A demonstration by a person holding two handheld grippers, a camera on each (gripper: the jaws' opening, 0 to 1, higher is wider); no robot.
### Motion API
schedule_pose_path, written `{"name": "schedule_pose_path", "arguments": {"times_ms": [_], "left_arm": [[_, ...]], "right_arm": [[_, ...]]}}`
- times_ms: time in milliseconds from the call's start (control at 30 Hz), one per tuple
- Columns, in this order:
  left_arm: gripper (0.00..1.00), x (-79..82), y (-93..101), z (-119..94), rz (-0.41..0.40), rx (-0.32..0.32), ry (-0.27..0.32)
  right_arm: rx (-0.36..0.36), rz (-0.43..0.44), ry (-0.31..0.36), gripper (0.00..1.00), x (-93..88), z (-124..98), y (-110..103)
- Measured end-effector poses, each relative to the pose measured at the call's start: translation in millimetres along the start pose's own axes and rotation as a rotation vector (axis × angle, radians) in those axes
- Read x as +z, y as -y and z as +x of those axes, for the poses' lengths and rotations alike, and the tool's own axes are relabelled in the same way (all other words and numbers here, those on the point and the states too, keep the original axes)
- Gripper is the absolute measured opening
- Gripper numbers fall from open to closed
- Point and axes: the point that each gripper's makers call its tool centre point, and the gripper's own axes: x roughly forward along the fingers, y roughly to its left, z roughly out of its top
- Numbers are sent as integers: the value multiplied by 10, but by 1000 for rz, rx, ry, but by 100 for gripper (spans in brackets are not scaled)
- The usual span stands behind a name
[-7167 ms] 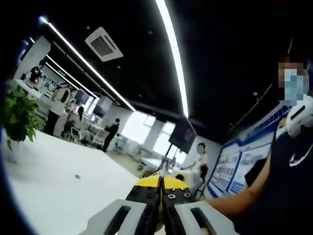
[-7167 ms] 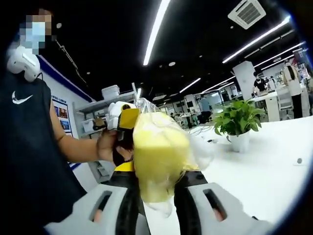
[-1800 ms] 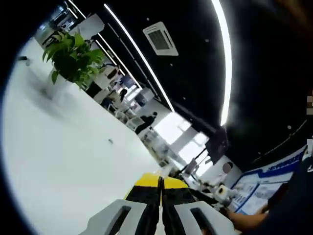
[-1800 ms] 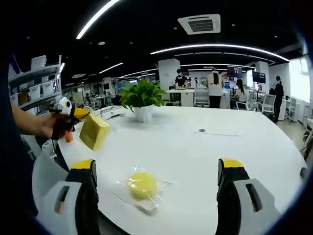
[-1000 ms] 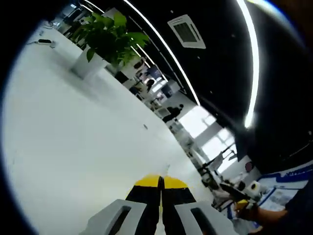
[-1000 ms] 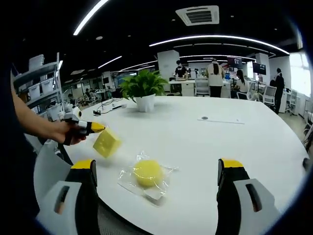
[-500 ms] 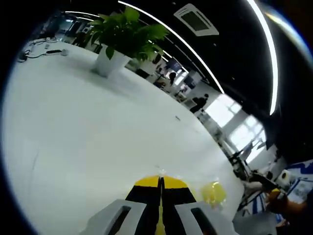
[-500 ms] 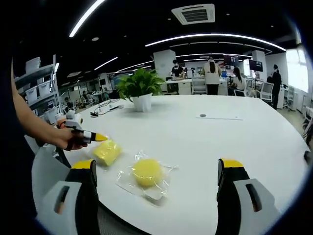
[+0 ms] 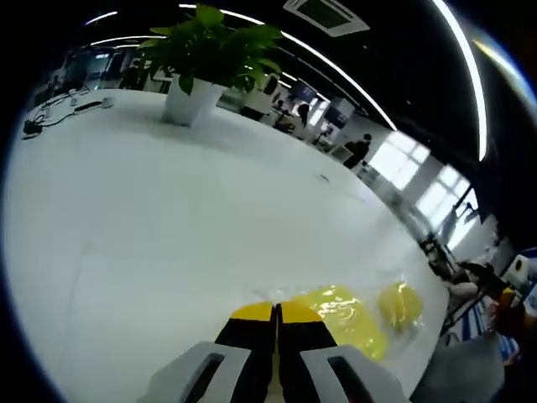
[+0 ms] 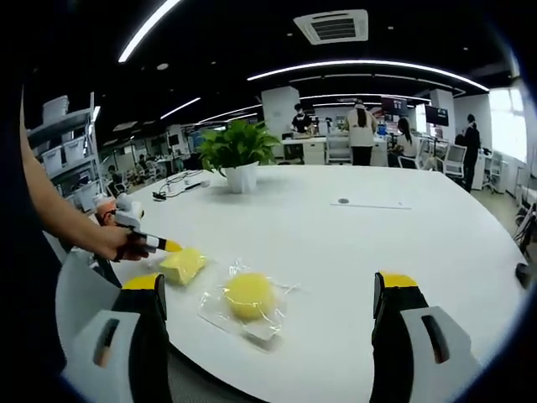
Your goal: Compare the silicone blocks by pressing each to a similar depth, holding the contact briefly, and releasing to observe deformation and rebound differences across the visible hardness samples.
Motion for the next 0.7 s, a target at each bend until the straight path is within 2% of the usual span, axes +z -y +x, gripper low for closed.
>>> {"name": "schedule_pose_path", "arguments": {"times_ms": [33,100,133,267,333,367,433,467,533,600,667,700], "left_arm": [[0,0,-4,3,8,0,0],[0,3,-6,-10,87,2,-9],[0,-7,-14,-12,98,9,-16],[2,-13,-59,-10,108,28,-22],[7,-8,-111,-4,87,39,-14],[14,0,-147,-5,79,52,-9],[35,42,-235,-45,94,100,13],[44,70,-245,-80,87,92,30],[60,161,-265,-146,141,100,79],[78,168,-249,-159,125,62,89],[87,177,-216,-185,131,25,85],[91,217,-183,-217,160,11,99]], "right_arm": [[-4,-3,-2,96,0,-3,4],[-9,1,0,96,5,-7,11],[-11,5,2,96,10,-10,13],[-10,5,0,96,-6,-6,-6],[-6,7,-4,96,-17,-1,-28],[-4,8,-5,96,-29,6,-26],[-2,8,-10,96,-34,14,-36],[-1,8,-11,96,-29,21,-40],[1,7,-5,96,-10,33,-37],[2,4,-1,96,5,48,-28],[7,3,-4,96,2,66,-25],[11,2,-4,96,1,72,-28]]}}
